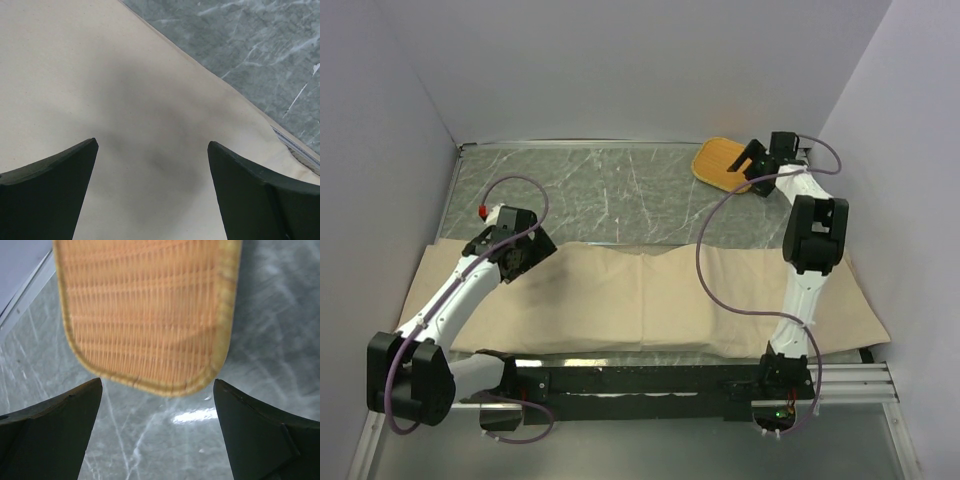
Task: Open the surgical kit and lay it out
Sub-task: Open the surgical kit at the center of the board.
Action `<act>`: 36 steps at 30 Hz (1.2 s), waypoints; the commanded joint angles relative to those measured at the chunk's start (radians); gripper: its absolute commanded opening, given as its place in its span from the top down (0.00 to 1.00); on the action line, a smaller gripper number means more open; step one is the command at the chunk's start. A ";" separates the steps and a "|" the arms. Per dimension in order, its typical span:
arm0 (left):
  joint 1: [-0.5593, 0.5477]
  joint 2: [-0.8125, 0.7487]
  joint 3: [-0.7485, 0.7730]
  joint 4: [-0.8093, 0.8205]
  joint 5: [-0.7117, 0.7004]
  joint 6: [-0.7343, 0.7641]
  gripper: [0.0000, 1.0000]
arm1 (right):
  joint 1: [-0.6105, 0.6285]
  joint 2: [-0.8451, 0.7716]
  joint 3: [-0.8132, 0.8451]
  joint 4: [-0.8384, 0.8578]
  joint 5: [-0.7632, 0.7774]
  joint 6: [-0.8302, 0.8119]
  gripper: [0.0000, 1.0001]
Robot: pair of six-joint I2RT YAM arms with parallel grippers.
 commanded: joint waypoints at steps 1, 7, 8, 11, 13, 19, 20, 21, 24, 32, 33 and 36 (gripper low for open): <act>0.002 0.007 0.036 0.012 -0.064 -0.039 0.01 | 0.013 -0.135 -0.072 -0.023 0.050 -0.006 0.00; 0.057 0.037 0.036 -0.002 -0.106 -0.071 0.01 | 0.013 -0.390 -0.355 -0.113 0.219 -0.002 0.00; 0.068 0.042 0.035 0.002 -0.100 -0.068 0.00 | 0.011 -0.442 -0.389 -0.125 0.270 -0.009 0.00; 0.118 0.062 0.028 -0.001 -0.119 -0.071 0.01 | 0.003 -0.537 -0.516 -0.183 0.350 -0.019 0.00; 0.170 0.074 0.022 0.001 -0.132 -0.079 0.01 | -0.006 -0.585 -0.620 -0.207 0.407 -0.013 0.00; 0.301 0.142 -0.013 0.039 -0.133 -0.126 0.01 | -0.079 -0.751 -0.861 -0.190 0.456 0.045 0.00; 0.311 0.152 -0.015 0.045 -0.132 -0.130 0.01 | -0.082 -0.768 -0.874 -0.190 0.466 0.044 0.00; 0.325 0.166 -0.016 0.062 -0.127 -0.133 0.01 | -0.087 -0.772 -0.887 -0.196 0.475 0.047 0.00; 0.341 0.256 -0.004 0.067 -0.118 -0.134 0.01 | -0.087 -0.780 -0.907 -0.200 0.501 0.059 0.01; 0.353 0.428 0.019 0.042 -0.074 -0.151 0.08 | -0.087 -0.713 -0.952 -0.168 0.466 0.079 0.06; 0.354 0.450 0.021 0.044 -0.074 -0.153 0.10 | -0.087 -0.705 -0.955 -0.164 0.458 0.082 0.08; 0.353 0.484 0.030 0.034 -0.072 -0.153 0.18 | -0.086 -0.673 -0.960 -0.154 0.438 0.085 0.12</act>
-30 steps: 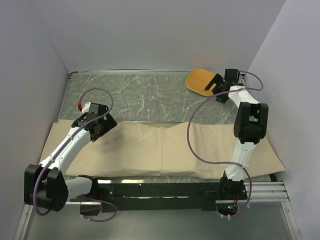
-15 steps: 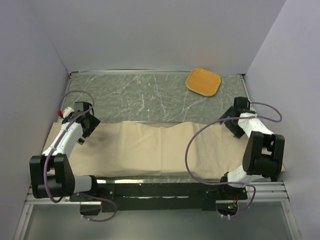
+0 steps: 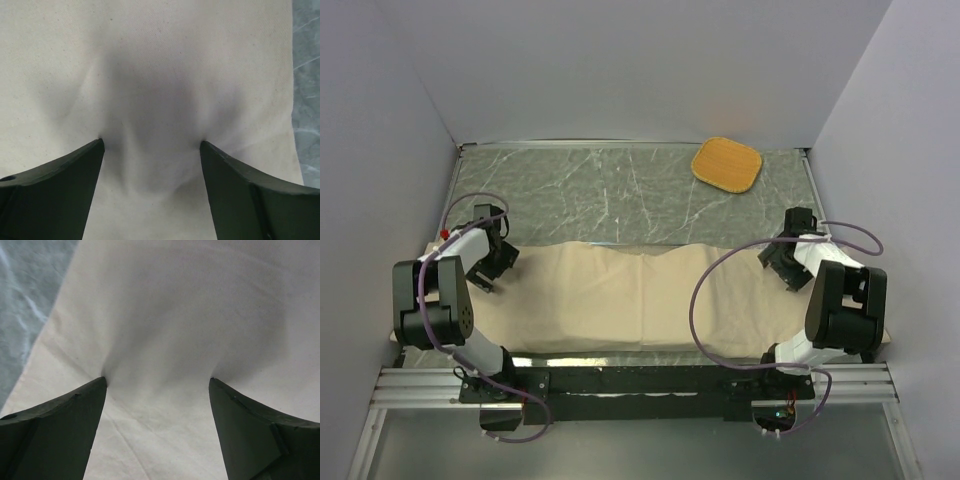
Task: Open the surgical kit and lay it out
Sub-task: Open the surgical kit at the center of the board.
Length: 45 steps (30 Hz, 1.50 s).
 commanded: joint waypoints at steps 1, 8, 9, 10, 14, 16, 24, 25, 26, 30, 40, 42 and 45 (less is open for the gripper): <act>0.006 0.085 -0.002 0.005 0.028 -0.025 0.21 | 0.003 0.045 -0.016 0.039 -0.011 0.024 0.16; 0.006 0.115 0.018 -0.014 0.033 -0.022 0.77 | 0.003 0.073 -0.010 0.066 -0.035 0.029 0.69; 0.006 0.123 0.024 -0.015 0.033 -0.017 0.83 | 0.003 0.084 -0.001 0.062 -0.037 0.029 0.83; 0.006 0.128 0.041 -0.020 0.036 -0.017 0.89 | 0.001 0.088 0.007 0.057 -0.038 0.035 0.90; 0.004 0.157 0.107 -0.040 0.037 -0.005 0.99 | 0.001 0.121 0.077 0.062 -0.049 0.040 1.00; 0.009 0.186 0.166 -0.057 0.033 -0.002 0.99 | 0.001 0.151 0.138 0.054 -0.047 0.041 1.00; 0.024 0.385 0.502 -0.139 0.042 -0.008 0.99 | -0.015 0.335 0.421 0.019 -0.072 0.044 1.00; 0.024 0.408 0.536 -0.153 0.048 -0.009 0.99 | -0.017 0.357 0.488 0.013 -0.078 0.040 1.00; 0.024 0.446 0.570 -0.164 0.054 -0.011 0.99 | -0.017 0.398 0.523 0.006 -0.086 0.038 1.00; 0.024 0.534 0.743 -0.199 0.074 -0.013 0.99 | -0.017 0.501 0.672 0.003 -0.118 0.021 1.00; 0.026 0.458 0.713 -0.186 0.045 0.000 0.44 | -0.017 0.524 0.782 -0.012 -0.150 -0.039 0.52; 0.024 0.374 0.664 -0.164 0.016 0.012 0.26 | -0.017 0.446 0.716 -0.001 -0.139 -0.045 0.44; 0.026 0.263 0.596 -0.144 -0.021 0.012 0.04 | -0.019 0.326 0.601 0.028 -0.147 -0.026 0.32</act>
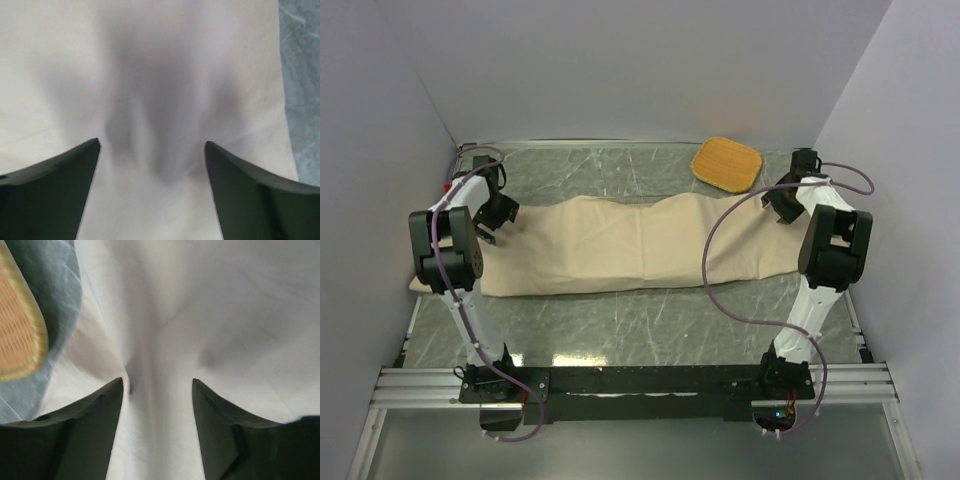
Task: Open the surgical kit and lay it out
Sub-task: Open the surgical kit at the center of the board.
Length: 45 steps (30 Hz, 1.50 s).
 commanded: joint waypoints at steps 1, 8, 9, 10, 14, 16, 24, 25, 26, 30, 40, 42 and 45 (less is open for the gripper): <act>0.007 -0.231 -0.072 0.060 -0.100 0.003 0.01 | -0.008 -0.222 -0.138 0.063 0.016 0.012 0.32; 0.040 -0.328 -0.323 0.199 -0.069 -0.011 0.01 | -0.059 -0.412 -0.440 0.233 -0.071 0.130 0.32; 0.045 -0.321 -0.334 0.206 -0.062 -0.008 0.01 | -0.065 -0.414 -0.478 0.271 -0.082 0.139 0.32; 0.054 -0.301 -0.343 0.206 -0.055 -0.006 0.01 | -0.074 -0.417 -0.500 0.288 -0.090 0.144 0.32; 0.079 -0.268 -0.398 0.218 -0.020 -0.013 0.01 | -0.108 -0.420 -0.595 0.366 -0.131 0.158 0.32; 0.099 -0.264 -0.420 0.226 -0.002 -0.009 0.01 | -0.131 -0.420 -0.647 0.385 -0.157 0.171 0.32; 0.174 -0.304 -0.560 0.218 0.011 -0.039 0.01 | -0.201 -0.530 -0.833 0.313 -0.106 0.219 0.31; 0.183 -0.314 -0.581 0.217 0.012 -0.042 0.01 | -0.206 -0.553 -0.847 0.305 -0.086 0.224 0.31; 0.192 -0.320 -0.592 0.217 0.014 -0.045 0.00 | -0.209 -0.564 -0.859 0.297 -0.073 0.230 0.31; 0.231 -0.354 -0.626 0.207 0.006 -0.072 0.01 | -0.226 -0.627 -0.901 0.246 -0.029 0.259 0.31; 0.232 -0.425 -0.580 0.178 -0.015 -0.063 0.01 | -0.218 -0.844 -0.918 0.297 -0.062 0.259 0.28; 0.225 -0.437 -0.566 0.171 -0.008 -0.063 0.01 | -0.191 -0.837 -0.892 0.390 -0.160 0.245 0.25; 0.194 -0.463 -0.529 0.163 -0.005 -0.054 0.01 | -0.149 -0.757 -0.832 0.481 -0.232 0.236 0.23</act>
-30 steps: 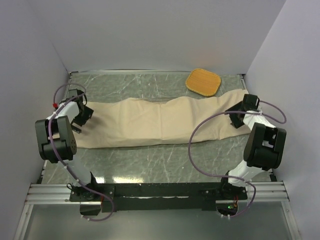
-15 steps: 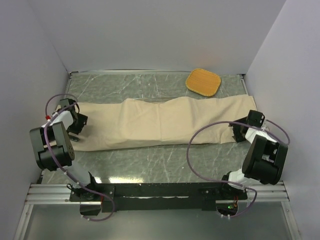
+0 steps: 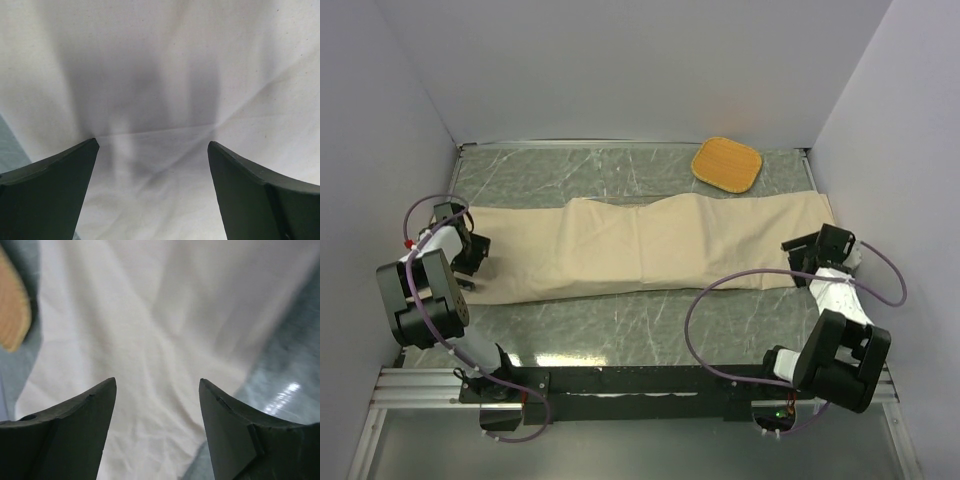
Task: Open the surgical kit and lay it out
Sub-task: Open the surgical kit at the center of the board.
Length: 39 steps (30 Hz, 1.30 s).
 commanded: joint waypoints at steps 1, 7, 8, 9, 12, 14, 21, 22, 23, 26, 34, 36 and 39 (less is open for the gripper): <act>-0.033 -0.060 0.070 -0.062 -0.022 0.010 0.00 | 0.047 0.108 0.083 0.204 -0.183 -0.013 0.23; -0.099 -0.083 0.121 -0.051 0.012 0.040 0.01 | 0.049 0.283 0.115 0.270 -0.220 0.033 0.18; -0.105 -0.085 0.122 -0.047 0.018 0.053 0.01 | 0.049 0.296 0.115 0.238 -0.211 0.036 0.18; -0.111 -0.083 0.122 -0.040 0.026 0.056 0.01 | 0.049 0.306 0.110 0.225 -0.196 0.036 0.18; -0.110 -0.057 0.107 -0.028 0.047 0.054 0.01 | 0.041 0.296 0.072 0.176 -0.131 0.033 0.17; -0.111 -0.036 0.088 -0.023 0.061 0.048 0.01 | 0.034 0.285 0.046 0.149 -0.083 0.029 0.17; -0.064 0.035 0.007 -0.019 0.050 0.011 0.01 | -0.012 0.215 -0.002 0.029 0.031 0.006 0.18; -0.056 0.041 0.004 -0.030 0.046 0.008 0.01 | -0.015 0.208 -0.002 0.018 0.042 0.003 0.17; -0.049 0.045 -0.002 -0.037 0.037 -0.004 0.01 | -0.024 0.201 -0.003 -0.009 0.054 -0.002 0.18; -0.013 0.036 -0.036 -0.048 0.020 -0.033 0.01 | -0.034 0.170 -0.011 -0.031 0.085 -0.002 0.17; 0.037 -0.076 -0.015 -0.115 -0.072 -0.082 0.01 | -0.025 0.090 0.005 -0.066 0.126 -0.050 0.16; -0.001 -0.096 0.039 -0.134 -0.079 -0.085 0.01 | -0.003 0.063 0.015 -0.072 0.134 -0.060 0.15; -0.110 -0.080 0.164 -0.207 -0.124 -0.087 0.01 | 0.083 0.044 0.046 -0.097 0.177 -0.091 0.14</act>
